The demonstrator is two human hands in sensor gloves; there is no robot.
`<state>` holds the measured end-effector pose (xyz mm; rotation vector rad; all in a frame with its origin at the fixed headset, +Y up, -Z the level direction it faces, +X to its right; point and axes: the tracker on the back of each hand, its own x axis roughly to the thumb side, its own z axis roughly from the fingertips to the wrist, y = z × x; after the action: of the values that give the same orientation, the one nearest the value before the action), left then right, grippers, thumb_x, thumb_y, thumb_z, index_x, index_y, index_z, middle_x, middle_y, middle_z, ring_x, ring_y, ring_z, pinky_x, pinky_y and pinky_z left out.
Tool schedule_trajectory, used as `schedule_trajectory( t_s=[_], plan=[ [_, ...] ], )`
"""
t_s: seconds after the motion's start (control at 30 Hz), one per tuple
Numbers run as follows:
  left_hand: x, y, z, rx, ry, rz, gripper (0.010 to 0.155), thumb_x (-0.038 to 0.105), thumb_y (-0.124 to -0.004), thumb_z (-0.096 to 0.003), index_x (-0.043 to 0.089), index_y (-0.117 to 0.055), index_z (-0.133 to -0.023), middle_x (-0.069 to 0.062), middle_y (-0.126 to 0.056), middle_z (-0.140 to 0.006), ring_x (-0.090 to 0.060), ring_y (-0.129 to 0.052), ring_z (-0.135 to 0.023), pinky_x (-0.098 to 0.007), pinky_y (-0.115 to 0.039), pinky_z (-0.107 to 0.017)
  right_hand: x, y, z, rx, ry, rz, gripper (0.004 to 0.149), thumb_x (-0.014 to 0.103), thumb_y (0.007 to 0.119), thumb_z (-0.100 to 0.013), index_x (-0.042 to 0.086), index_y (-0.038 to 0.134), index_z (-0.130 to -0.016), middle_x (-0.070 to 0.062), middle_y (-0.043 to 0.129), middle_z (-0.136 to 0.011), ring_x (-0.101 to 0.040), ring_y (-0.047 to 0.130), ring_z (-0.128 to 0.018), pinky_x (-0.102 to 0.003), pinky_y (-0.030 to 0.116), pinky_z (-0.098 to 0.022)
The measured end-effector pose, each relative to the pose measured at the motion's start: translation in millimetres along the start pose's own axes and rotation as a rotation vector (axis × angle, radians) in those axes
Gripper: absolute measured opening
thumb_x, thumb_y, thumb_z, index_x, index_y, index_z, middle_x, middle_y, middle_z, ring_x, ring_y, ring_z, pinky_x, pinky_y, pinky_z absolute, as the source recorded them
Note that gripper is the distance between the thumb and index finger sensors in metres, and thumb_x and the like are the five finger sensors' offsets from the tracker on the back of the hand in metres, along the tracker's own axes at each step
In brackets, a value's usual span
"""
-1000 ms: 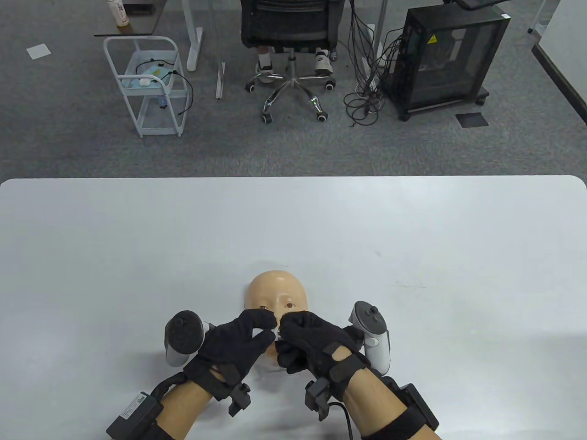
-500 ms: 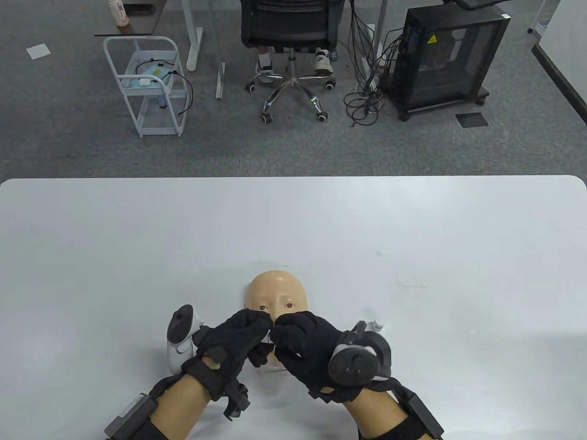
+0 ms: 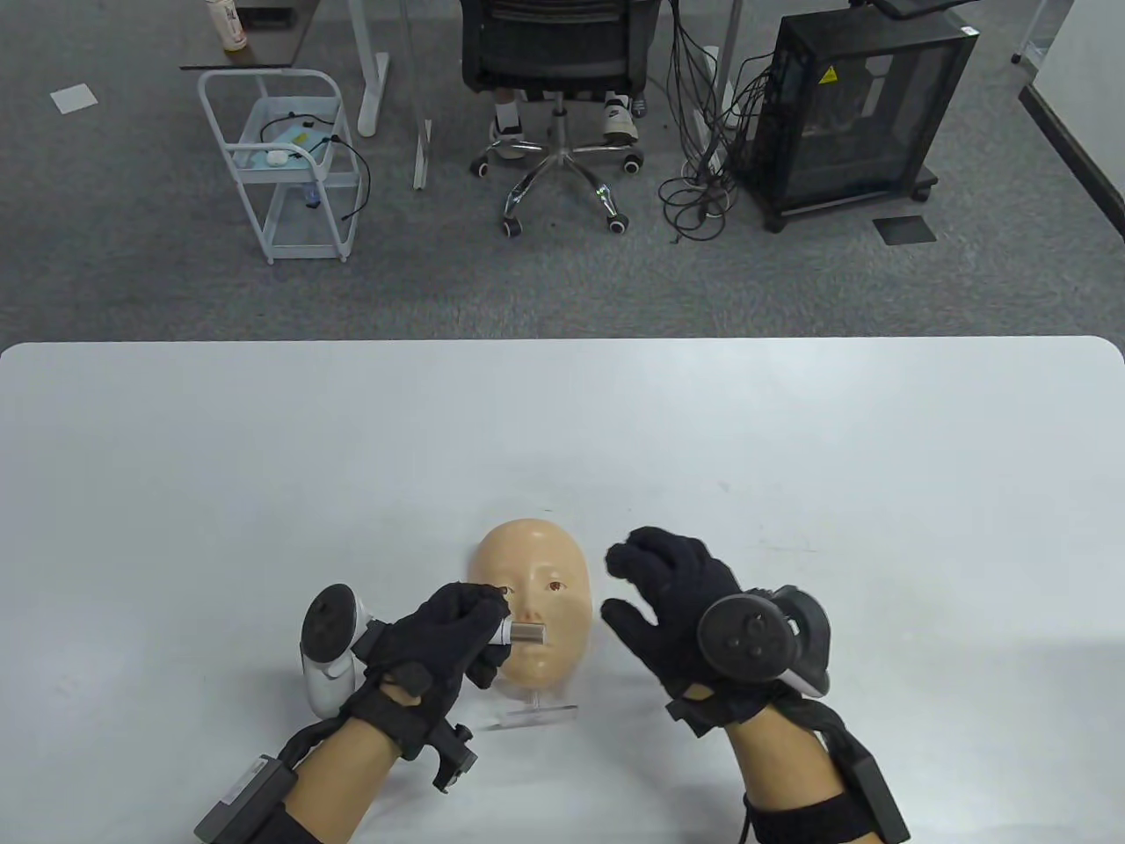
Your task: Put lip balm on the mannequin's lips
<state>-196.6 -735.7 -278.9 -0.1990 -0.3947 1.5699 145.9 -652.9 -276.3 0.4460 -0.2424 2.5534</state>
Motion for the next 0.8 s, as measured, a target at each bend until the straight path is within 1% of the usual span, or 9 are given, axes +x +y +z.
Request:
schedule_trajectory(
  t_s=[0.13, 0.23, 0.3, 0.4, 0.5, 0.57, 0.67, 0.73, 0.8],
  plan=[
    [-1.1, 3.4, -0.7, 0.021, -0.011, -0.052, 0.05, 0.05, -0.086, -0.0581, 0.015, -0.073, -0.091, -0.013, -0.098, -0.067, -0.025, -0.1, -0.032, -0.054, -0.082, -0.043, -56.2, 2.0, 14.4, 0.064, 0.226, 0.158, 0.065, 0.055, 0.091, -0.048, 0.023, 0.07, -0.101, -0.013, 0.071, -0.105, -0.041, 0.081, -0.085, -0.057, 0.073, -0.06],
    [-2.8, 5.3, -2.1, 0.026, -0.027, -0.116, 0.05, 0.049, -0.085, -0.0582, 0.015, -0.072, -0.092, -0.013, -0.096, -0.07, -0.026, -0.099, -0.035, -0.055, -0.08, -0.044, -83.3, 8.9, 15.9, 0.245, 0.389, 0.077, 0.071, 0.057, 0.091, -0.05, 0.022, 0.064, -0.106, -0.016, 0.065, -0.107, -0.043, 0.077, -0.085, -0.058, 0.069, -0.061],
    [-3.6, 5.9, -2.8, 0.016, -0.029, -0.122, 0.05, 0.049, -0.084, -0.0584, 0.015, -0.072, -0.092, -0.013, -0.096, -0.07, -0.026, -0.099, -0.036, -0.055, -0.08, -0.045, -90.2, 19.6, 11.7, 0.224, 0.415, 0.139, 0.073, 0.057, 0.094, -0.047, 0.024, 0.065, -0.106, -0.015, 0.071, -0.103, -0.042, 0.083, -0.079, -0.057, 0.072, -0.058],
    [-3.5, 6.6, -2.6, 0.016, -0.028, -0.118, 0.05, 0.049, -0.084, -0.0584, 0.015, -0.072, -0.092, -0.013, -0.096, -0.07, -0.027, -0.099, -0.036, -0.055, -0.08, -0.045, -95.0, 38.3, 6.0, 0.338, 0.433, 0.18, 0.074, 0.057, 0.094, -0.047, 0.026, 0.062, -0.107, -0.013, 0.076, -0.099, -0.039, 0.086, -0.075, -0.056, 0.074, -0.058],
    [-3.7, 6.9, -2.5, 0.012, -0.03, -0.124, 0.05, 0.049, -0.084, -0.0585, 0.015, -0.072, -0.092, -0.013, -0.096, -0.07, -0.027, -0.099, -0.036, -0.055, -0.08, -0.045, -97.8, 52.0, 1.2, 0.371, 0.441, 0.206, 0.07, 0.053, 0.095, -0.047, 0.024, 0.067, -0.104, -0.011, 0.087, -0.089, -0.036, 0.092, -0.067, -0.054, 0.077, -0.055],
    [-3.8, 6.8, -2.4, 0.009, -0.032, -0.125, 0.05, 0.049, -0.084, -0.0585, 0.015, -0.072, -0.092, -0.013, -0.096, -0.07, -0.027, -0.099, -0.036, -0.055, -0.08, -0.045, -99.4, 58.0, -1.1, 0.388, 0.45, 0.23, 0.06, 0.047, 0.095, -0.048, 0.021, 0.075, -0.099, -0.009, 0.092, -0.083, -0.034, 0.096, -0.062, -0.053, 0.079, -0.052],
    [-4.0, 6.5, -2.4, 0.005, -0.033, -0.122, 0.05, 0.049, -0.084, -0.0585, 0.015, -0.072, -0.092, -0.013, -0.096, -0.07, -0.027, -0.099, -0.036, -0.055, -0.08, -0.045, -99.1, 59.7, -2.3, 0.378, 0.447, 0.247, 0.055, 0.043, 0.096, -0.048, 0.019, 0.078, -0.095, -0.008, 0.094, -0.08, -0.032, 0.098, -0.058, -0.052, 0.082, -0.05],
    [-3.9, 6.4, -2.3, 0.005, -0.033, -0.116, 0.05, 0.049, -0.084, -0.0585, 0.014, -0.072, -0.093, -0.013, -0.096, -0.071, -0.027, -0.099, -0.036, -0.055, -0.08, -0.045, -93.6, 56.6, -1.3, 0.332, 0.411, 0.144, 0.055, 0.044, 0.096, -0.048, 0.019, 0.078, -0.094, -0.008, 0.096, -0.078, -0.031, 0.1, -0.057, -0.05, 0.084, -0.049],
    [-3.7, 6.1, -2.3, 0.009, -0.031, -0.106, 0.051, 0.049, -0.084, -0.0584, 0.014, -0.071, -0.093, -0.013, -0.096, -0.071, -0.026, -0.1, -0.036, -0.055, -0.081, -0.045, -78.8, 54.6, 1.2, 0.257, 0.35, -0.088, 0.056, 0.043, 0.095, -0.048, 0.018, 0.078, -0.094, -0.008, 0.096, -0.079, -0.032, 0.101, -0.058, -0.05, 0.084, -0.049]
  ],
)
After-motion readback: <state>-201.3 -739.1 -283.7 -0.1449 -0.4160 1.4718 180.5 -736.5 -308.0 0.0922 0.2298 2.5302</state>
